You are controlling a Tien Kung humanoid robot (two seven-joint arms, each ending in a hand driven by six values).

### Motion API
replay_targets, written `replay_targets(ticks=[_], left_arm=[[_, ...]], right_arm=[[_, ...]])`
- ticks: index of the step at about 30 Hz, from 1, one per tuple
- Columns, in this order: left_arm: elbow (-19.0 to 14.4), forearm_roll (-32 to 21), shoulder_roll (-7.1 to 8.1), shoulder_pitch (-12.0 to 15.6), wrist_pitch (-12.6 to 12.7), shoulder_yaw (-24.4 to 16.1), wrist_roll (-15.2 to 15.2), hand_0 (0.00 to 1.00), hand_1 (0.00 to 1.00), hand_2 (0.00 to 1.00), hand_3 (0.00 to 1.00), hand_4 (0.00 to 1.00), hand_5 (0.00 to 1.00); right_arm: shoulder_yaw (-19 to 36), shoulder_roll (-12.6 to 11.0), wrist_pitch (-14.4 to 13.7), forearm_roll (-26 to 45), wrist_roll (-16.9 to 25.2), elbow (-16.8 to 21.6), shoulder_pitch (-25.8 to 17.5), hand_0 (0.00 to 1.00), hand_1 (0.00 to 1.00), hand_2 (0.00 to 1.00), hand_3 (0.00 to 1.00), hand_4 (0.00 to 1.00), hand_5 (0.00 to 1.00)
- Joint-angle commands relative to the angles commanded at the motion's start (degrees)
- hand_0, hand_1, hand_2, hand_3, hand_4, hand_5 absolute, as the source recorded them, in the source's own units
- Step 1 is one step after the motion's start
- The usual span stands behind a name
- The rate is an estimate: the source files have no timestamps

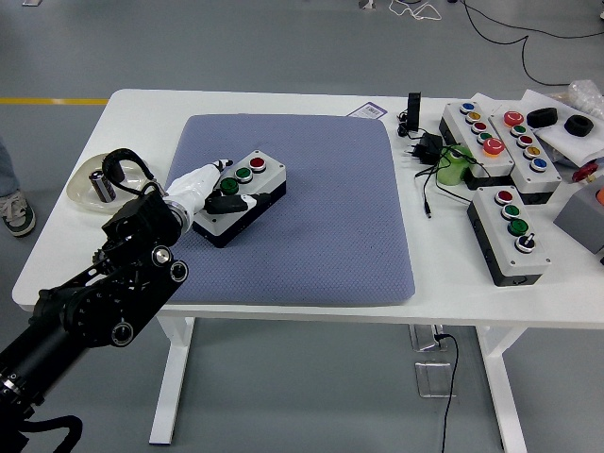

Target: Pick up the button,place it on the desk,press the button,press the button

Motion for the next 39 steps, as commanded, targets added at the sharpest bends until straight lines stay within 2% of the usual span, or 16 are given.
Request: replay_targets(ticks=[5, 6, 11, 12, 17, 18, 23, 24, 29, 30, 35, 36, 39], left_arm=[[1.44, 0.87, -0.57, -0.93, -0.50, 1.49, 1.33, 0.998, 0.998, 0.998, 0.998, 0.998, 0.774], [2.05, 0.75, -0.75, -1.28, -0.59, 2.04, 1.76, 0.943, 0.998, 0.998, 0.998, 0.998, 0.557], [3.59, 2.49, -1.25, -2.05, -0.78, 3.65, 3.99, 0.943, 0.998, 0.998, 0.998, 0.998, 0.557], [3.62, 3.20, -1.27, -2.09, -0.69, 3.91, 4.45, 0.860, 0.992, 0.998, 0.998, 0.998, 0.334], [3.92, 5.48, -1.34, -2.59, -0.15, 5.24, 6.57, 0.860, 0.992, 0.998, 0.998, 0.998, 0.334], [4.04, 5.60, -1.38, -2.68, -0.15, 5.44, 6.79, 0.752, 0.920, 0.998, 0.998, 0.938, 0.191], [5.13, 6.31, -1.62, -3.14, 0.24, 6.41, 7.66, 0.752, 0.920, 0.998, 0.998, 0.938, 0.191], [5.34, 6.25, -1.62, -3.25, 0.38, 6.63, 7.73, 0.608, 0.785, 0.859, 0.998, 0.852, 0.079], [5.98, 5.85, -1.66, -3.52, 1.41, 7.33, 7.65, 0.608, 0.785, 0.859, 0.998, 0.852, 0.079], [6.06, 5.71, -1.67, -3.51, 1.96, 7.52, 7.58, 0.479, 0.523, 0.572, 0.920, 0.830, 0.002], [6.52, 5.65, -1.71, -3.43, 4.97, 8.39, 6.63, 0.479, 0.523, 0.572, 0.920, 0.830, 0.002], [6.61, 5.70, -1.70, -3.41, 5.34, 8.44, 6.41, 0.220, 0.293, 0.309, 0.648, 0.680, 0.002], [7.06, 6.15, -1.57, -3.38, 7.36, 8.70, 4.97, 0.220, 0.293, 0.309, 0.648, 0.680, 0.002]], right_arm=[[-0.02, -0.04, -0.01, 0.00, 0.03, -0.03, 0.02, 0.636, 0.537, 0.561, 0.636, 0.236, 0.249], [-0.07, -0.05, -0.02, 0.03, 0.03, -0.04, 0.05, 0.636, 0.537, 0.561, 0.636, 0.236, 0.249], [0.00, -0.08, -0.06, -0.03, 0.05, -0.06, 0.07, 0.636, 0.537, 0.561, 0.636, 0.236, 0.249], [-0.01, -0.08, -0.07, 0.00, 0.06, -0.07, 0.06, 0.636, 0.537, 0.560, 0.636, 0.236, 0.249], [-0.08, -0.13, -0.08, 0.05, 0.08, -0.08, 0.06, 0.636, 0.537, 0.560, 0.636, 0.236, 0.249], [-0.12, -0.13, -0.08, 0.07, 0.08, -0.08, 0.06, 0.636, 0.537, 0.560, 0.636, 0.237, 0.249], [-0.29, -0.12, -0.09, 0.16, 0.06, -0.08, 0.04, 0.636, 0.537, 0.560, 0.636, 0.237, 0.249], [-0.28, -0.12, -0.08, 0.17, 0.06, -0.08, 0.03, 0.636, 0.537, 0.560, 0.636, 0.237, 0.248], [-0.30, -0.15, -0.07, 0.15, 0.07, -0.09, 0.02, 0.636, 0.537, 0.560, 0.636, 0.237, 0.248], [-0.33, -0.17, -0.07, 0.14, 0.07, -0.10, 0.02, 0.636, 0.536, 0.560, 0.635, 0.236, 0.248], [-0.33, -0.17, -0.09, 0.13, 0.07, -0.13, 0.07, 0.636, 0.536, 0.560, 0.635, 0.236, 0.248], [-0.36, -0.18, -0.09, 0.15, 0.07, -0.13, 0.07, 0.635, 0.536, 0.559, 0.635, 0.236, 0.248], [-0.39, -0.19, -0.11, 0.21, 0.06, -0.13, 0.09, 0.635, 0.536, 0.559, 0.635, 0.236, 0.248]])
